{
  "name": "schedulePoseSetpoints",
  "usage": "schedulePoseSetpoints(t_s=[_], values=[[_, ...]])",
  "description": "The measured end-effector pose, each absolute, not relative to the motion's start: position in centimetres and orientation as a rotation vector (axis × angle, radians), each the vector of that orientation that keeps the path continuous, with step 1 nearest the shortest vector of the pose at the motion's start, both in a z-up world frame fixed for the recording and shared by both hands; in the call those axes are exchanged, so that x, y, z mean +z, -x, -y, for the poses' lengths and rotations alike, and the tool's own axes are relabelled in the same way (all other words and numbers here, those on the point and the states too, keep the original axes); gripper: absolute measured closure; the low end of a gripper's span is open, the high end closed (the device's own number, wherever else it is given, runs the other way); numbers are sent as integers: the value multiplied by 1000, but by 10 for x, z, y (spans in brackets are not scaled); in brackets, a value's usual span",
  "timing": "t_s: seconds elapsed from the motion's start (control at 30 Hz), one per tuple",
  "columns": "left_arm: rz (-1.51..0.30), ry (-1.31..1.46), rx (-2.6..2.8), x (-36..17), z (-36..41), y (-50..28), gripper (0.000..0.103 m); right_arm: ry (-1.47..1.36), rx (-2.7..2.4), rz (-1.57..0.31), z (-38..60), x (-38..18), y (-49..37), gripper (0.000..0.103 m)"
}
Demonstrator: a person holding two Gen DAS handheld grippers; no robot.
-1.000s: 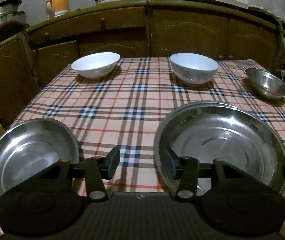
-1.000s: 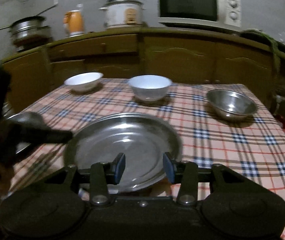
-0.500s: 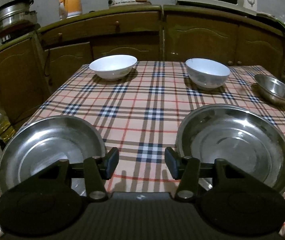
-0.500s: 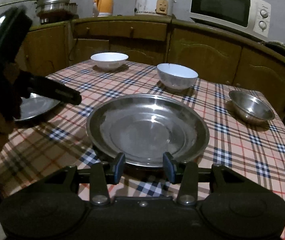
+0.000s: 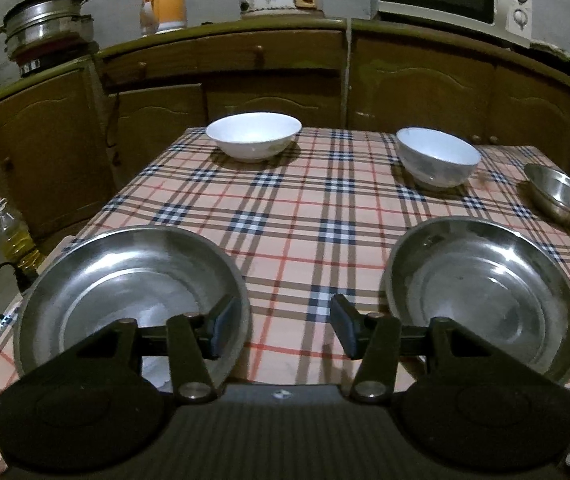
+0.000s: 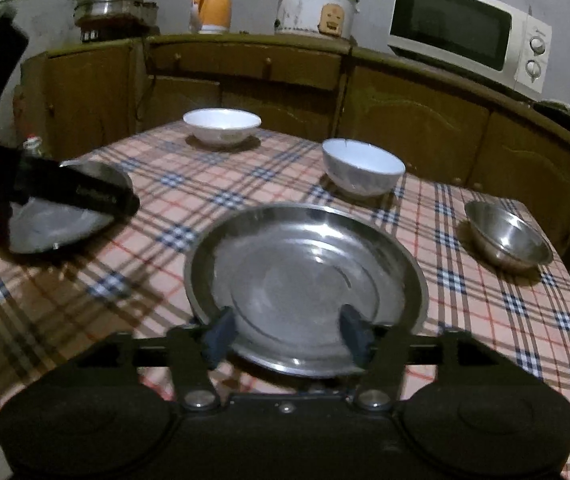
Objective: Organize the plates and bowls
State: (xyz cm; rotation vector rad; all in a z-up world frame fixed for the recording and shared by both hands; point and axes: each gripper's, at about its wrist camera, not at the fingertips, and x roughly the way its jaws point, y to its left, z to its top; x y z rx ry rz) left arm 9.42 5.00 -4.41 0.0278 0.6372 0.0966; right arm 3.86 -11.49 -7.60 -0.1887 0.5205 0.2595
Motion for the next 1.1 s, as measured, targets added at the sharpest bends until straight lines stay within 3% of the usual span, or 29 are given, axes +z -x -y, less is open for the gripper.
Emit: schedulePoseSetpoints(t_s=[0.03,0.43,0.77,1.03,1.1], values=[[-635,-25,100,-43,-52,-93,49,185,259,-507,112,-73,-39,22],[-611,8,191,-40,-97,-85,43,151,301,-457,67,-54,-49,21],[-627,63,413,-45,-179,-90,34,165,383,-480,21,-45,-73,20],[-707,119,555,-52,-229,-115,35,152,463,-540,-22,-49,-103,20],[-737,128,541,-57,-233,-122,39,143,477,-562,-34,-52,-112,20]])
